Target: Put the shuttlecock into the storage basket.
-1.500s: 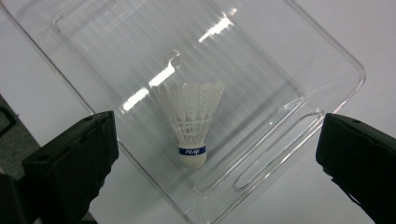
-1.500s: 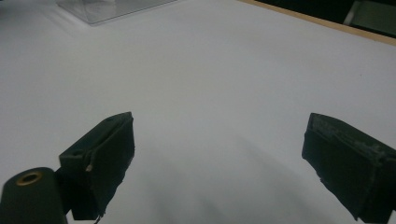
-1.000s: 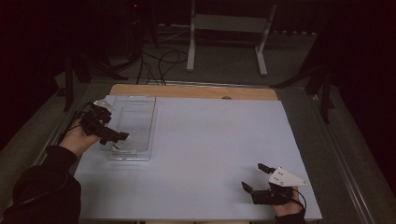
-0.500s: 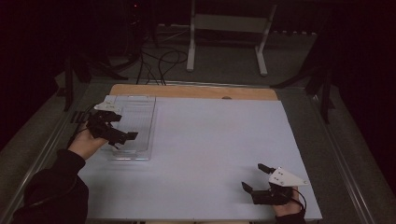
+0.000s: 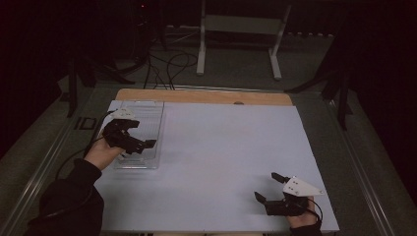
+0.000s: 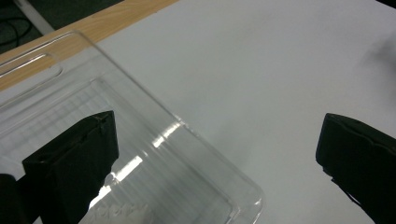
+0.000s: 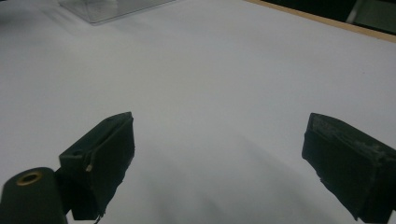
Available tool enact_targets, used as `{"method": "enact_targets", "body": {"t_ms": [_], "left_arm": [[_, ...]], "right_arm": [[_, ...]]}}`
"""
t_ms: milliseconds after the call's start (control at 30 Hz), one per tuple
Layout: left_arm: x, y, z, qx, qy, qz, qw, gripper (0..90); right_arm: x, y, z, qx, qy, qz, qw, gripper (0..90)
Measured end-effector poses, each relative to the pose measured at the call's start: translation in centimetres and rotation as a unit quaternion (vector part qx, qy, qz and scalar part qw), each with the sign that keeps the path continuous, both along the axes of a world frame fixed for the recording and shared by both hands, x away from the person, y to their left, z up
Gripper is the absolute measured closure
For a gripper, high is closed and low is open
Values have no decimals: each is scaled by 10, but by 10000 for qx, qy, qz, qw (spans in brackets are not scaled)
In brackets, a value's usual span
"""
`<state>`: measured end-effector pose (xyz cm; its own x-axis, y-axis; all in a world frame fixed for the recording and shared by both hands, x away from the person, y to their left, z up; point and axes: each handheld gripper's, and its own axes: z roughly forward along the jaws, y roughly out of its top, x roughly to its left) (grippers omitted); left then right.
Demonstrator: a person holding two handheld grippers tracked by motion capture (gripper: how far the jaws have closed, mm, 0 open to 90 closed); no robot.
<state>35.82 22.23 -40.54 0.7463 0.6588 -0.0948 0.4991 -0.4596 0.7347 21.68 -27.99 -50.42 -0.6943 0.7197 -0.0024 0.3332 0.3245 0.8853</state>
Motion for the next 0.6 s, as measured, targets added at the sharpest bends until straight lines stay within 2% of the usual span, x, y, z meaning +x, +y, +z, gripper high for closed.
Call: {"method": "enact_targets", "body": {"t_ms": [167,233,600], "left_arm": [[-2,-8,1,-110,3,-73,9999,1],[-3,-12,1,-70,-18,-120,9999,1],[-7,-31,-2,-188,28,-373,9991,1]], "right_arm": [[0,-1,0,-1,-14,-7,10000,92],[0,0,0,12,-20,-11,10000,92],[0,0,0,9,-19,0,10000,92]]}}
